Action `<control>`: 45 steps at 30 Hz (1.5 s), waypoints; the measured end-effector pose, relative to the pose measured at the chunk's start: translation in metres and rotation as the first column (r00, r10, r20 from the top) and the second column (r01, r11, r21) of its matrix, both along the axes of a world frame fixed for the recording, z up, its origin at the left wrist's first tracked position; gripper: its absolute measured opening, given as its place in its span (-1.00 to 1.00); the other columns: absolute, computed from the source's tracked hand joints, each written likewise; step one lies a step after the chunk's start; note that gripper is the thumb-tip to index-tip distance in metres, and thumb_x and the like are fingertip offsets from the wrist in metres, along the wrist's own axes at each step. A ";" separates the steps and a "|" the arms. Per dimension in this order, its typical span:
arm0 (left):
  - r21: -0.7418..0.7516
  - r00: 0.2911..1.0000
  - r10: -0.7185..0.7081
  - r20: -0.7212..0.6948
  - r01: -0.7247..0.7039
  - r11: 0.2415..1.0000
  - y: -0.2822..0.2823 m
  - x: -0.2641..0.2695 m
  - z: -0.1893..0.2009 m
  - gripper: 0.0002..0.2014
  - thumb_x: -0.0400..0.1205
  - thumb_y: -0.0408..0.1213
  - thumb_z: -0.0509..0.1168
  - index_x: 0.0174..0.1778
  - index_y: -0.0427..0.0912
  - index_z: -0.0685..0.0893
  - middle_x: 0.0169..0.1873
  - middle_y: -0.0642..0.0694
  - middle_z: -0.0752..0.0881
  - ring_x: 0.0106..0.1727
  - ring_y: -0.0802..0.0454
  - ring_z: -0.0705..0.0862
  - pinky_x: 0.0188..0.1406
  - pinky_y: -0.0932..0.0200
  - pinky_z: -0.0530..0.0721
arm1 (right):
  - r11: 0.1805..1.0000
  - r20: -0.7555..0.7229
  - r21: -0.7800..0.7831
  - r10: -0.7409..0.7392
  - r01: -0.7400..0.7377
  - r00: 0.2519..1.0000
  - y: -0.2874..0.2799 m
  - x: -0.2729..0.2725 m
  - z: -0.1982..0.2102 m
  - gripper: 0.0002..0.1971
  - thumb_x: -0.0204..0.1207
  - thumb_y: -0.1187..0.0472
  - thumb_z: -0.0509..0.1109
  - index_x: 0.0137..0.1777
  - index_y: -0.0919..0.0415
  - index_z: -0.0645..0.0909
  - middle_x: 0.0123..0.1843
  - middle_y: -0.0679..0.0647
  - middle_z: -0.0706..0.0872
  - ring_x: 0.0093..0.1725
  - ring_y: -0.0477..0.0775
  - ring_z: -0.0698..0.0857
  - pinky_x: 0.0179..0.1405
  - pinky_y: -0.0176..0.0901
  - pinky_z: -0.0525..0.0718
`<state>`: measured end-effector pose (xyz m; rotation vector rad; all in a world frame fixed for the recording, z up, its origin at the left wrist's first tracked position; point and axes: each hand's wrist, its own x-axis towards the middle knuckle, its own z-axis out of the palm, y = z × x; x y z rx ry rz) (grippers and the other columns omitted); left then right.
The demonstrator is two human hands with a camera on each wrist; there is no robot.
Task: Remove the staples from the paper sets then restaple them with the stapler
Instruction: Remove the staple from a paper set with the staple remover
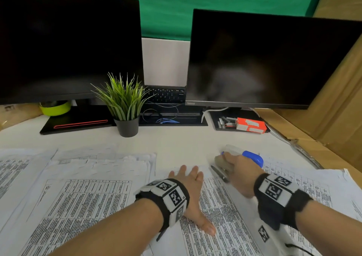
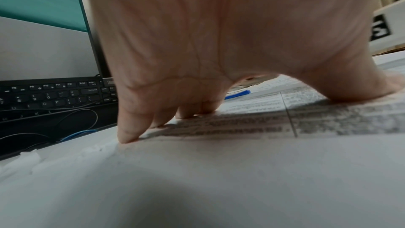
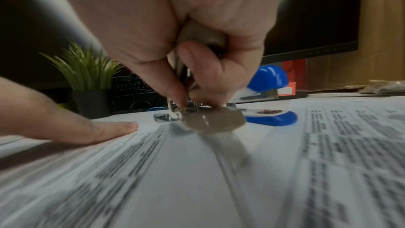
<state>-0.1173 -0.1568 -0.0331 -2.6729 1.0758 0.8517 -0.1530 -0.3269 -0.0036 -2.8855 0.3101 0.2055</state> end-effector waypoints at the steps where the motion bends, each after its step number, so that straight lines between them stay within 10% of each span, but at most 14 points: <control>1: -0.002 1.000 0.001 -0.004 -0.001 1.000 0.000 0.000 0.000 0.40 0.24 0.51 0.40 0.66 -0.05 -0.41 0.65 -0.01 -0.43 0.66 -0.22 -0.40 0.63 -0.36 -0.23 | 1.000 -0.017 -0.005 0.011 -0.011 1.000 -0.001 -0.008 -0.002 -0.54 0.51 0.33 0.26 0.43 0.15 0.42 -0.02 0.04 0.46 0.15 0.21 0.65 0.11 -0.03 0.64; 9: 0.016 1.000 -0.007 -0.005 0.007 1.000 -0.003 0.000 0.001 0.37 0.24 0.51 0.40 0.65 0.03 -0.42 0.65 -0.02 -0.44 0.66 -0.23 -0.41 0.62 -0.38 -0.23 | 0.999 -0.025 -0.048 0.002 -0.003 1.000 0.010 -0.002 -0.012 -0.46 0.52 0.31 0.24 0.52 0.11 0.31 0.28 0.22 0.53 0.19 0.25 0.61 0.15 0.02 0.63; 45: 0.022 1.000 0.009 -0.017 -0.009 1.000 -0.004 -0.003 0.006 0.34 0.24 0.51 0.40 0.63 0.17 -0.43 0.64 -0.02 -0.45 0.66 -0.25 -0.40 0.60 -0.42 -0.24 | 0.998 0.053 0.037 -0.042 0.040 0.998 -0.012 0.008 -0.007 -0.59 0.55 0.31 0.26 0.41 0.18 0.42 0.22 0.21 0.63 0.19 0.23 0.64 0.14 -0.02 0.60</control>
